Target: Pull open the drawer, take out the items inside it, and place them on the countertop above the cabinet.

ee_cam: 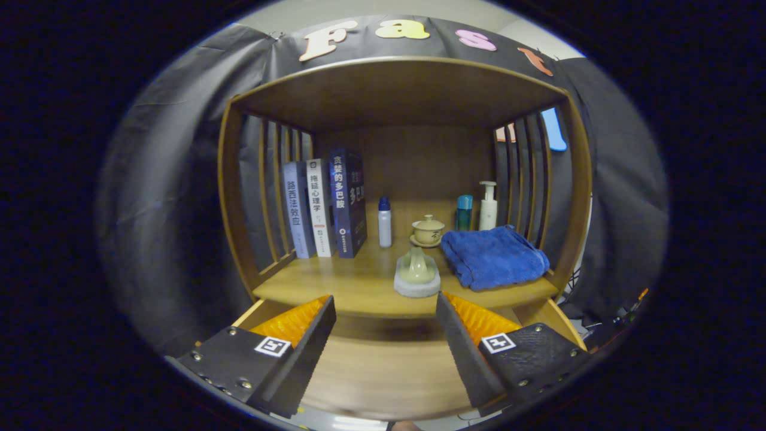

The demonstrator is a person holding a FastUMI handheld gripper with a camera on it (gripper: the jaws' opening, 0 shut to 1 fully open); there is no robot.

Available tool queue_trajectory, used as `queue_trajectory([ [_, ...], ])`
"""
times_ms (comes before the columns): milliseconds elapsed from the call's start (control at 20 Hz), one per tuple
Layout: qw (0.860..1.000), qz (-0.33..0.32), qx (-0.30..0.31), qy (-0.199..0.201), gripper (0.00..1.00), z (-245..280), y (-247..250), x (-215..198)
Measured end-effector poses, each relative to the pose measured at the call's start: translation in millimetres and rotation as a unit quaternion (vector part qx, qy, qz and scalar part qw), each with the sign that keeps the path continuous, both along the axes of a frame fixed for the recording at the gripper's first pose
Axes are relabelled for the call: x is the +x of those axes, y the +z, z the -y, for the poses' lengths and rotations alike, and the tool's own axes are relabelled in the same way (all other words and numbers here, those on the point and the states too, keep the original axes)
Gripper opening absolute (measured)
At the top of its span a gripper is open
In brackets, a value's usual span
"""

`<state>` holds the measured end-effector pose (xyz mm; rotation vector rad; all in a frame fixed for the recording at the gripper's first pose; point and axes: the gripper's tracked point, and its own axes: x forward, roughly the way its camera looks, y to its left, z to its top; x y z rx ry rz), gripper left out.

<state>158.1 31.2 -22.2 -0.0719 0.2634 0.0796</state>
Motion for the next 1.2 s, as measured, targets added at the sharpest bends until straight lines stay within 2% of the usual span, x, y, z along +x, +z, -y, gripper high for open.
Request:
queue_trajectory([
  [250, 1.000, 0.008, 0.003, 0.010, 1.00, -2.2, -4.1, -63.4],
  [500, 1.000, 0.015, 0.007, -0.004, 1.00, 15.2, -27.0, -106.4],
  [600, 0.999, 0.019, 0.026, -0.008, 1.00, 19.5, -39.6, -115.0],
  [800, 0.999, 0.001, 0.026, -0.023, 1.00, 33.4, -82.4, -129.2],
  [1200, 0.999, -0.031, 0.003, -0.005, 1.00, 26.2, -136.3, -144.0],
])
